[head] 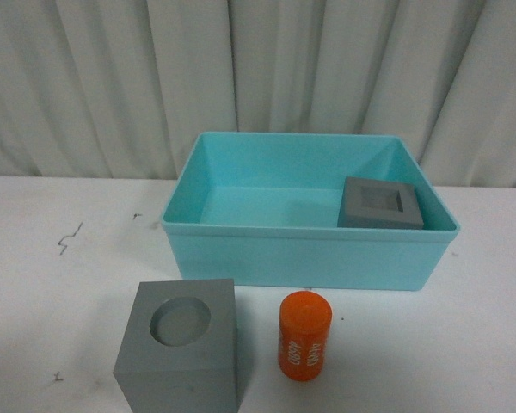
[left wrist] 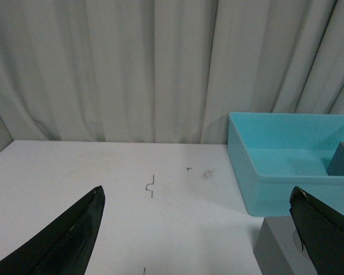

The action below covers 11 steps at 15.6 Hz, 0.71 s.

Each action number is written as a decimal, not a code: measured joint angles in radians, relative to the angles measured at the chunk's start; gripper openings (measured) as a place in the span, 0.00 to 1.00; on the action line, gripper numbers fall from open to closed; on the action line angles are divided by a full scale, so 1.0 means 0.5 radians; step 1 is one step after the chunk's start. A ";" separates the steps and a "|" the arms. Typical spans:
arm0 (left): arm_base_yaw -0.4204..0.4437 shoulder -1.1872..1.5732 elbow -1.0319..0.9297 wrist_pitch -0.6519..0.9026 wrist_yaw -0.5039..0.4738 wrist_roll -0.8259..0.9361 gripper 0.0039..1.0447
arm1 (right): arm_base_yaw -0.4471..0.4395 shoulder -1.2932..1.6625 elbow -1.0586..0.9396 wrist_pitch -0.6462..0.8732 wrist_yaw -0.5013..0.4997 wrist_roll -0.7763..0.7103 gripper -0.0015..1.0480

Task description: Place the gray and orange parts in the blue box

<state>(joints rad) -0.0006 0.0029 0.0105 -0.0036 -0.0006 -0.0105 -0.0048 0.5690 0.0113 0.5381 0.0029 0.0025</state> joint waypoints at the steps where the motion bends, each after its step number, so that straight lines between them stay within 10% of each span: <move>1: 0.000 0.000 0.000 0.000 0.000 0.000 0.94 | 0.000 -0.097 0.000 -0.054 0.000 0.000 0.02; 11: 0.000 0.000 0.000 0.000 0.001 0.000 0.94 | 0.000 -0.673 0.000 -0.605 -0.001 0.000 0.02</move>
<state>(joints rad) -0.0006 0.0029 0.0105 -0.0036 -0.0002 -0.0105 -0.0048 0.2325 0.0113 0.2356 0.0025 0.0025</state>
